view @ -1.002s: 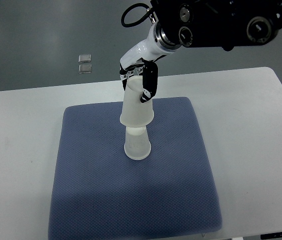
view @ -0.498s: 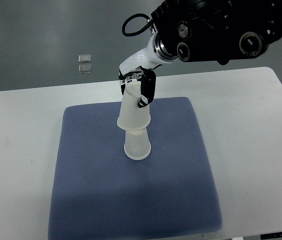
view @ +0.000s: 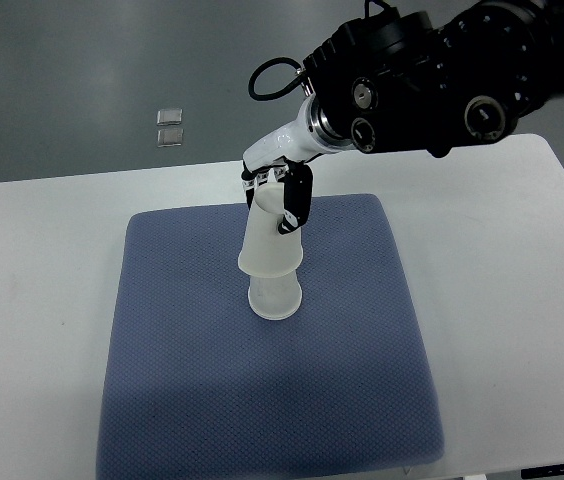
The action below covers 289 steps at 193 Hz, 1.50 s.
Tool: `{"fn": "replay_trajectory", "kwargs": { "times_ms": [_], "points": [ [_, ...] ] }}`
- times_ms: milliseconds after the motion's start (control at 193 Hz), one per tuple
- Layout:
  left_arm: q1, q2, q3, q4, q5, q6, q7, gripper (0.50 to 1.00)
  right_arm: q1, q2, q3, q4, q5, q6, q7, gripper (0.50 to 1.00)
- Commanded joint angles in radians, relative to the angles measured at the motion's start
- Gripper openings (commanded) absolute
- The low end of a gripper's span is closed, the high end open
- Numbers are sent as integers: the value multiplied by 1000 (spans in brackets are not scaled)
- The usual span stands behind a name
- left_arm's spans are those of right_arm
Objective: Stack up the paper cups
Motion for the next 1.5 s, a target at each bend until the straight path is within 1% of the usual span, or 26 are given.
{"fn": "replay_trajectory", "kwargs": {
  "times_ms": [0,244,353,483,571,722,753,810,872,934,1017,1054,1106,1142,1267,1495],
  "points": [
    [0,0,0,0,0,0,0,1000,-3,1,-1,1,-1,-13,1,639],
    [2,0,0,0,0,0,0,1000,-11,7,-17,3,-1,-27,1,643],
    [2,0,0,0,0,0,0,1000,-14,8,-17,3,-1,-27,0,660],
    [2,0,0,0,0,0,0,1000,-16,11,-17,4,-1,-28,1,660],
    [2,0,0,0,0,0,0,1000,-17,14,-17,4,-1,-28,1,672],
    [2,0,0,0,0,0,0,1000,-25,14,-17,4,-1,-31,1,678],
    [2,0,0,0,0,0,1,1000,-25,16,-17,4,-1,-37,1,684],
    [2,0,0,0,0,0,0,1000,-28,16,-17,4,-1,-50,3,711],
    [2,0,0,0,0,0,0,1000,-30,17,-17,4,-1,-59,3,719],
    [2,0,0,0,0,0,1,1000,-31,24,-17,4,-1,-66,3,742],
    [2,0,0,0,0,0,0,1000,-36,28,-17,4,-1,-79,3,756],
    [2,0,0,0,0,0,1,1000,-37,30,-17,4,-1,-80,3,782],
    [3,0,0,0,0,0,0,1000,-40,31,-17,4,-1,-80,3,797],
    [3,0,0,0,0,0,0,1000,-40,31,-17,4,-1,-82,3,819],
    [3,0,0,1,0,0,0,1000,-40,31,-17,4,1,-83,4,832],
    [3,0,0,1,0,0,0,1000,-43,36,-17,4,1,-83,6,834]
  ]
}}
